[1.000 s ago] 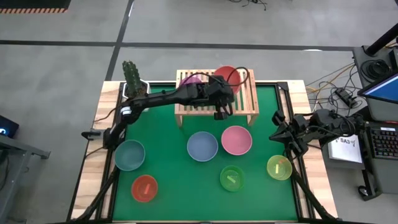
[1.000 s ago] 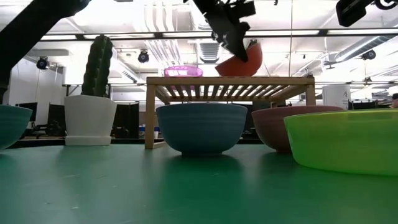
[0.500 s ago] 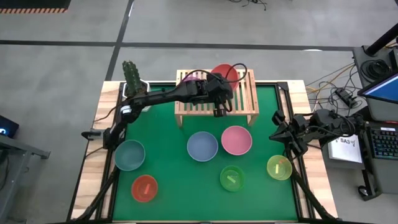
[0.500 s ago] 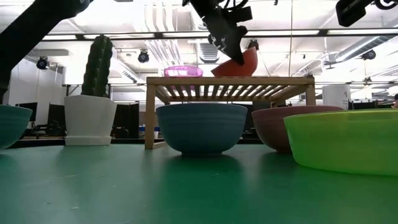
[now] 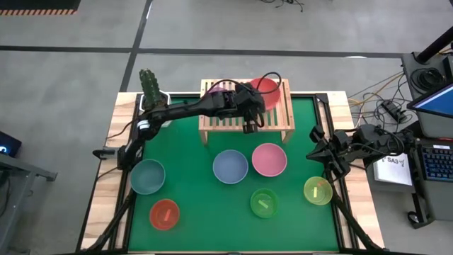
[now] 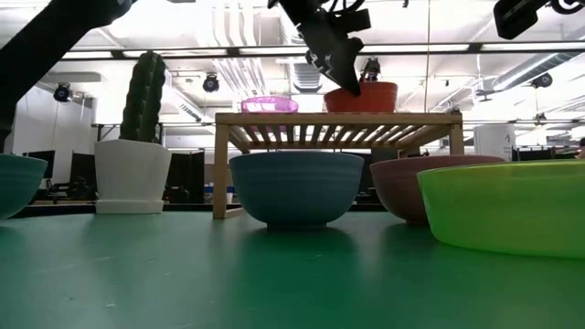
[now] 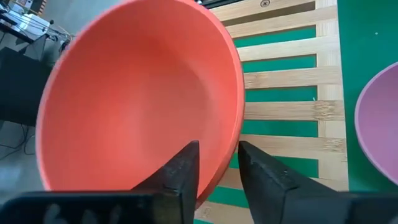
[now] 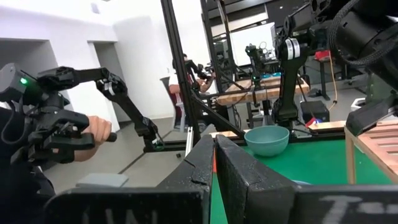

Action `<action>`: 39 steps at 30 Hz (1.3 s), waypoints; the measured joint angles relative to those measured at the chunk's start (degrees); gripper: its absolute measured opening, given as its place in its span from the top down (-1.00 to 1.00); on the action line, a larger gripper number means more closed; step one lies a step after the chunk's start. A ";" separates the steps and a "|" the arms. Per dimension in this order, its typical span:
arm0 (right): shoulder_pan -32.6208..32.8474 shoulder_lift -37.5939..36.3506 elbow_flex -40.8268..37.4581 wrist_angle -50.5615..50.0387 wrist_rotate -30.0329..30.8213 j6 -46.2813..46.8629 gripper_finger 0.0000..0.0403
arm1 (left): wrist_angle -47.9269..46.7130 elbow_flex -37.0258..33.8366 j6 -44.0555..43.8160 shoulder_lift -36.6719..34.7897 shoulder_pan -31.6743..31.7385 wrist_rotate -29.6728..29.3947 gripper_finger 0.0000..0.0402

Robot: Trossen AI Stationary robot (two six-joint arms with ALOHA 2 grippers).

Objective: Place and stack bowls onto a shelf
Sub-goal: Put the orange bowl on the shelf, then stack the pink bowl on top of the orange bowl on the shelf

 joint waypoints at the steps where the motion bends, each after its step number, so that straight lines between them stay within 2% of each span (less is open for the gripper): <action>1: 0.00 0.00 0.00 -0.03 0.00 0.00 0.95 | -0.55 0.54 0.00 0.00 0.00 -0.02 0.51; 8: 0.00 0.02 0.00 -0.05 0.02 0.50 0.95 | -11.24 7.83 -2.44 -0.21 -0.31 -0.41 0.46; 11: 0.00 0.60 0.00 -0.01 0.60 1.22 0.95 | -14.31 5.72 -4.61 -3.76 -1.45 -0.17 0.45; 14: 0.00 2.87 0.00 -0.26 4.30 3.32 0.95 | -18.95 4.35 -8.50 -7.32 -3.62 0.76 0.45; 17: 0.00 7.22 0.00 -0.66 7.64 4.37 0.95 | -19.56 0.65 -10.68 -11.49 -7.40 1.98 0.45; 22: 0.00 15.69 0.90 0.29 7.69 6.14 0.95 | -13.90 -12.19 -11.72 -21.39 -14.76 2.08 0.45; 27: 0.00 23.74 4.71 -0.08 7.63 5.95 0.95 | 2.33 -31.49 -14.51 -33.74 -21.96 1.04 0.45; 33: 0.00 31.67 12.68 -10.83 7.60 6.62 0.95 | 24.16 -53.37 -14.60 -46.05 -28.05 -3.41 0.45; 39: 0.00 38.45 20.27 -24.57 7.56 9.97 0.95 | 36.62 -68.49 -15.24 -54.81 -29.00 -5.06 0.45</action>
